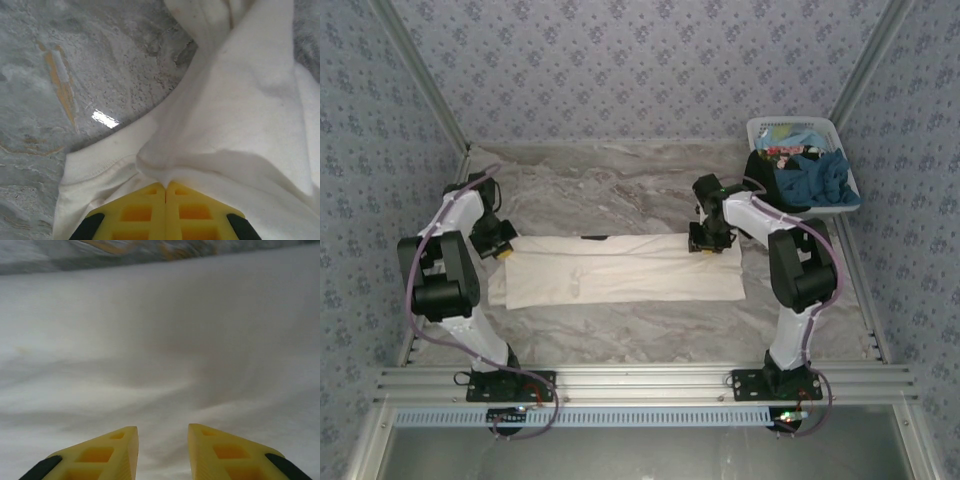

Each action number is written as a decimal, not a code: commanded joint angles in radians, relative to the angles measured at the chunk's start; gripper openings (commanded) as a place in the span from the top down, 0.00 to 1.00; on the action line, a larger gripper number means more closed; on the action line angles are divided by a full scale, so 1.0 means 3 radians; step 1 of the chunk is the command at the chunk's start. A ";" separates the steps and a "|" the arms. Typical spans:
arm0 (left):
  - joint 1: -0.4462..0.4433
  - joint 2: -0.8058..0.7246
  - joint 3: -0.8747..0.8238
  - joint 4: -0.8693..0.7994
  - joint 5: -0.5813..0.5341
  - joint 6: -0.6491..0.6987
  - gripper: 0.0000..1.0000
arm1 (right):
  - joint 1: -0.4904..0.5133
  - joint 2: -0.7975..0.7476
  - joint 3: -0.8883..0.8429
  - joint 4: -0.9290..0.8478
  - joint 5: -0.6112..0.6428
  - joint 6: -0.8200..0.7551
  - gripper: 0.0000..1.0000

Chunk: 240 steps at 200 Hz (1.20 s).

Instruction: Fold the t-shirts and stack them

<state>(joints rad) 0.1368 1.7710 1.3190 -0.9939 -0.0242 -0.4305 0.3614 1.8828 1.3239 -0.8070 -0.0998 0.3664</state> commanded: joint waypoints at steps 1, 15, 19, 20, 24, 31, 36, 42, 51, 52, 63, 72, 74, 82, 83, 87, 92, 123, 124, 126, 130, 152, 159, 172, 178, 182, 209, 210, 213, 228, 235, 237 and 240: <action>0.0025 -0.0108 0.0211 -0.0032 -0.0114 -0.0030 1.00 | -0.0069 0.0049 -0.0083 -0.0204 0.0247 0.0114 0.66; 0.0023 -0.0146 0.0289 -0.0115 -0.0077 -0.0059 1.00 | -0.0108 0.0063 -0.0113 -0.0219 0.0303 0.0143 0.66; 0.0024 -0.0151 0.0311 -0.0141 -0.0059 -0.0072 1.00 | -0.0120 0.0076 -0.0118 -0.0224 0.0307 0.0143 0.66; 0.0024 -0.0153 0.0317 -0.0147 -0.0053 -0.0075 1.00 | -0.0120 0.0078 -0.0118 -0.0227 0.0312 0.0143 0.66; 0.0022 -0.0153 0.0338 -0.0171 -0.0032 -0.0083 1.00 | -0.0130 0.0092 -0.0122 -0.0233 0.0329 0.0157 0.66; 0.0024 -0.0143 0.0367 -0.0215 0.0002 -0.0094 1.00 | -0.0150 0.0113 -0.0122 -0.0233 0.0332 0.0164 0.66; 0.0024 -0.0126 0.0390 -0.0236 0.0011 -0.0094 1.00 | -0.0160 0.0132 -0.0123 -0.0234 0.0330 0.0164 0.66; 0.0021 -0.0099 0.0406 -0.0258 0.0008 -0.0091 1.00 | -0.0174 0.0157 -0.0120 -0.0235 0.0328 0.0164 0.66; 0.0022 -0.0037 0.0424 -0.0281 -0.0036 -0.0072 1.00 | -0.0183 0.0185 -0.0114 -0.0233 0.0339 0.0164 0.66; 0.0023 -0.0025 0.0425 -0.0281 -0.0042 -0.0067 1.00 | -0.0183 0.0189 -0.0113 -0.0234 0.0338 0.0164 0.66; 0.0038 0.0085 0.0435 -0.0289 -0.0106 -0.0039 1.00 | -0.0191 0.0213 -0.0107 -0.0235 0.0342 0.0164 0.66; 0.0064 0.0195 0.0443 -0.0261 -0.0140 -0.0001 1.00 | -0.0197 0.0223 -0.0097 -0.0235 0.0358 0.0164 0.66; 0.0068 0.0224 0.0445 -0.0247 -0.0153 0.0005 1.00 | -0.0197 0.0223 -0.0097 -0.0235 0.0361 0.0164 0.66; 0.0104 0.0332 0.0464 -0.0205 -0.0191 0.0030 1.00 | -0.0198 0.0223 -0.0097 -0.0235 0.0380 0.0163 0.66; 0.0110 0.0344 0.0468 -0.0197 -0.0201 0.0034 1.00 | -0.0198 0.0223 -0.0095 -0.0235 0.0382 0.0164 0.67; 0.0128 0.0394 0.0483 -0.0164 -0.0225 0.0047 1.00 | -0.0198 0.0218 -0.0102 -0.0235 0.0393 0.0165 0.67; 0.0143 0.0455 0.0502 -0.0121 -0.0272 0.0067 1.00 | -0.0198 0.0209 -0.0104 -0.0235 0.0406 0.0169 0.67; 0.0173 0.0748 0.0694 0.0146 -0.0386 0.0205 0.90 | -0.0202 0.0082 -0.0139 -0.0161 0.0381 0.0180 0.67; 0.0171 0.0756 0.0705 0.0147 -0.0383 0.0204 0.87 | -0.0200 0.0076 -0.0139 -0.0159 0.0383 0.0177 0.67; 0.0171 0.0769 0.0722 0.0143 -0.0384 0.0197 0.84 | -0.0193 0.0061 -0.0142 -0.0158 0.0387 0.0174 0.67; 0.0173 0.0787 0.0752 0.0134 -0.0389 0.0176 0.77 | -0.0190 0.0032 -0.0143 -0.0158 0.0393 0.0171 0.67; 0.0158 0.0631 0.0786 0.0102 -0.0569 0.0028 0.57 | -0.0171 -0.0132 -0.0125 -0.0167 0.0429 0.0159 0.67; 0.0155 0.0505 0.0755 0.0115 -0.0635 -0.0024 0.53 | -0.0162 -0.0183 -0.0114 -0.0167 0.0453 0.0152 0.66; 0.0152 0.0229 0.0670 0.0187 -0.0725 -0.0104 0.46 | -0.0154 -0.0253 -0.0110 -0.0152 0.0453 0.0140 0.66; 0.0157 0.0111 0.0618 0.0268 -0.0690 -0.0115 0.44 | -0.0152 -0.0271 -0.0113 -0.0137 0.0429 0.0128 0.66; 0.0160 0.0053 0.0581 0.0335 -0.0641 -0.0114 0.44 | -0.0152 -0.0276 -0.0112 -0.0120 0.0404 0.0119 0.66; 0.0227 0.0169 0.0609 0.0616 -0.0080 -0.0094 0.42 | -0.0152 -0.0159 -0.0049 -0.0064 0.0271 0.0043 0.66; 0.0231 0.0188 0.0619 0.0617 -0.0061 -0.0094 0.42 | -0.0155 -0.0143 -0.0034 -0.0066 0.0265 0.0034 0.66; 0.0243 0.0232 0.0648 0.0634 0.0004 -0.0094 0.42 | -0.0159 -0.0119 -0.0024 -0.0066 0.0256 0.0025 0.66; 0.0283 0.0465 0.0754 0.0710 0.0281 -0.0101 0.42 | -0.0169 -0.0032 0.0041 -0.0081 0.0240 -0.0013 0.66; 0.0281 0.0560 0.0830 0.0720 0.0377 -0.0109 0.42 | -0.0177 0.0009 0.0081 -0.0112 0.0241 -0.0024 0.66; 0.0279 0.0583 0.0847 0.0718 0.0401 -0.0112 0.42 | -0.0182 0.0026 0.0092 -0.0120 0.0252 -0.0025 0.66; 0.0278 0.0625 0.0878 0.0709 0.0435 -0.0117 0.42 | -0.0189 0.0045 0.0112 -0.0135 0.0266 -0.0025 0.66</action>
<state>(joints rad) 0.2081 1.8374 1.5414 -0.8207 -0.0444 -0.4469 0.3099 1.8450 1.3071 -0.8227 -0.0120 0.3866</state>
